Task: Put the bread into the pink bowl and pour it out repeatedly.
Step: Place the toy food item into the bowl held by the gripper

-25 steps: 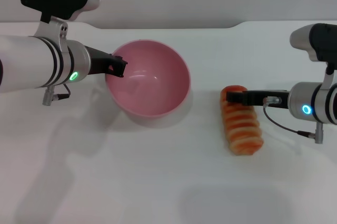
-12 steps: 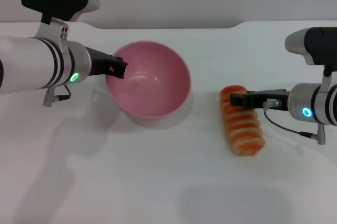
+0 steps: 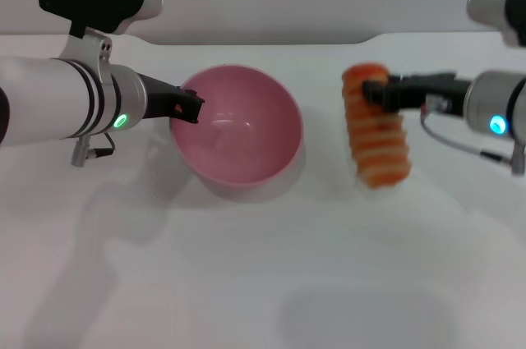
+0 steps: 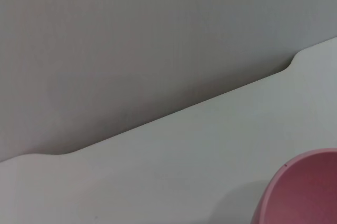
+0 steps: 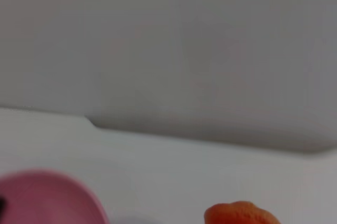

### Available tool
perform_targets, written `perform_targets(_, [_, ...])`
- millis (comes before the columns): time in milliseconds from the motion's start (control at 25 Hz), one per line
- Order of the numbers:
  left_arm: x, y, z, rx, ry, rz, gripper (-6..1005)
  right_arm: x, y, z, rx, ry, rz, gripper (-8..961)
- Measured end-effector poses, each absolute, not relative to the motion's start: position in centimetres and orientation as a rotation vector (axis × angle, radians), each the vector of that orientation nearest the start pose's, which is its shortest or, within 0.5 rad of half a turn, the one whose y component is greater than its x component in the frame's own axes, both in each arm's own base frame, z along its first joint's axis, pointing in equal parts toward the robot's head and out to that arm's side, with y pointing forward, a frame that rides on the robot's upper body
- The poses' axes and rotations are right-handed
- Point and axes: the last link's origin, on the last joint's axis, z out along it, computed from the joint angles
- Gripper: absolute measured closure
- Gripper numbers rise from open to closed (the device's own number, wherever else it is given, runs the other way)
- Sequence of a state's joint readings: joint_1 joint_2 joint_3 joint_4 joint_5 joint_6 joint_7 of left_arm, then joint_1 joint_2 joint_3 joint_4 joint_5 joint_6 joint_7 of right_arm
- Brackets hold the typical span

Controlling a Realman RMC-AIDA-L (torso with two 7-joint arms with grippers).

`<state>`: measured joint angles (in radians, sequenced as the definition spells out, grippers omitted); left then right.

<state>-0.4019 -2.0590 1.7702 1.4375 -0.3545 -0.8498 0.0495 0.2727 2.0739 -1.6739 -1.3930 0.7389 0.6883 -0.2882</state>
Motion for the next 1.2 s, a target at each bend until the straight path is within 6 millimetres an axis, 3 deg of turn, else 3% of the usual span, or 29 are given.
perform_targets(280, [-16.9,36.8,-3.9,-2.197,-0.871,0.026,951,13.2,35.9,1.7,-2.177,0.838,0.412,652])
perform_targets(440, [-16.0,36.3,-4.9,-2.239,-0.875,-0.008,950,11.0,35.8,1.3,-2.217,0.780,0.450,668])
perform_targets(720, [-14.6,35.9,-5.7,-2.282,-0.877,-0.081,950,10.5,35.7,-2.5,-2.282,0.795,0.480,713])
perform_targets(1000, [-14.4,36.0,-5.6,-2.285,-0.870,-0.091,950,11.1,35.2,-3.7,-2.315,0.796,0.455,767])
perform_targets(1200, [-14.1,36.1,-5.7,-2.291,-0.861,-0.096,950,11.2,34.8,-3.7,-2.318,0.799,0.455,615])
